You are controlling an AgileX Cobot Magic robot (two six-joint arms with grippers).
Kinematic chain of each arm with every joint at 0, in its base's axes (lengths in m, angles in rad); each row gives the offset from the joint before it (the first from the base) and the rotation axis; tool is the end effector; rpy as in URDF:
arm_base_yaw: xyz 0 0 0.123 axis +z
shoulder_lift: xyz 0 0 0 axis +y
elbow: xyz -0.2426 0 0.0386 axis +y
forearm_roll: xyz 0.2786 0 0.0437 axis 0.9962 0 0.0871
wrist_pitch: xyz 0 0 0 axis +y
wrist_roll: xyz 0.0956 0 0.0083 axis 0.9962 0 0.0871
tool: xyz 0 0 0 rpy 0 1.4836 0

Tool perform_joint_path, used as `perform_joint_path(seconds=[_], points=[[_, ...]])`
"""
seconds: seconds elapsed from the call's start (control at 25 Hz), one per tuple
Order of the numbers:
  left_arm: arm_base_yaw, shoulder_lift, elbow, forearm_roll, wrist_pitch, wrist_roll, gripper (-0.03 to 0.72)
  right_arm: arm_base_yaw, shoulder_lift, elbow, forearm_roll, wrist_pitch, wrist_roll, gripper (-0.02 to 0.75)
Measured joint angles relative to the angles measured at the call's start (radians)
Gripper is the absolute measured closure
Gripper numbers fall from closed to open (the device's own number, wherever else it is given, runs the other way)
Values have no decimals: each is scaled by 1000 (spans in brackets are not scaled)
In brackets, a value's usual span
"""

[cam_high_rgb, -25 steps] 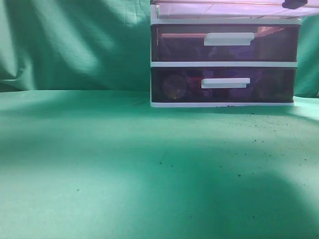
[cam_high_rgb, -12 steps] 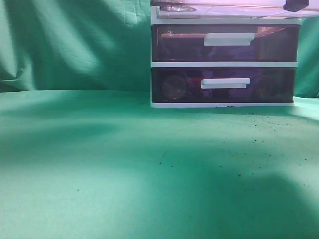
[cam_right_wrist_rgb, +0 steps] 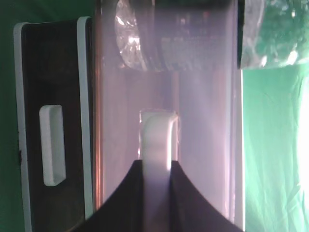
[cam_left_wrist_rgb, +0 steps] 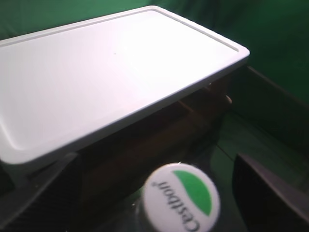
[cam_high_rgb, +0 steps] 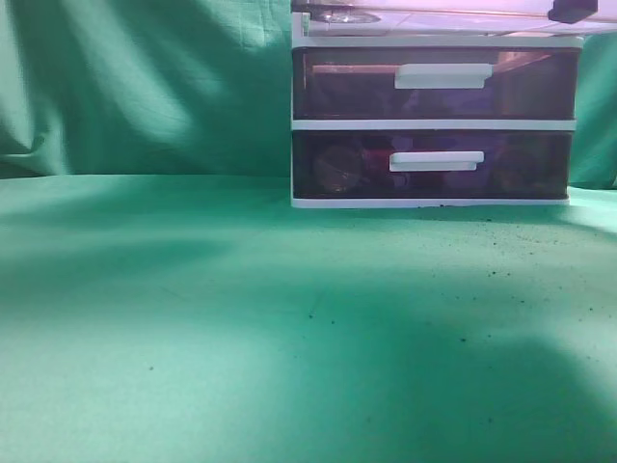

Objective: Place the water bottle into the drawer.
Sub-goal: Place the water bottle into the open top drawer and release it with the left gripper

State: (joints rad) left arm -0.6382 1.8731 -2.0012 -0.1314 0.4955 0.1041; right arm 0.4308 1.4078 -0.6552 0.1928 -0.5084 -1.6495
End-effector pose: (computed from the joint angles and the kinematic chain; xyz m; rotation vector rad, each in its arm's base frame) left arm 0.3755 -0.2860 0.3958 0.6206 1.7722 -0.5083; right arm 0.3001 0.1281 0.1944 -1.4376 1.1035 -0.8422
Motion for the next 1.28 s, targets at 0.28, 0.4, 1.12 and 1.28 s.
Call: perform_joint_path(seconds=[0.28, 0.4, 1.12, 1.28], points=[[-2, 54, 0, -119, -58, 44, 98, 1, 0, 0, 1, 2, 0, 643], [-13, 82, 0, -198, -111, 96, 98, 1, 0, 0, 3, 2, 0, 643], [-193, 226, 0, -169, -584, 206, 144, 2, 0, 0, 29, 9, 0, 643], [-193, 186, 0, -23, -445, 206, 144, 2, 0, 0, 31, 9, 0, 643]])
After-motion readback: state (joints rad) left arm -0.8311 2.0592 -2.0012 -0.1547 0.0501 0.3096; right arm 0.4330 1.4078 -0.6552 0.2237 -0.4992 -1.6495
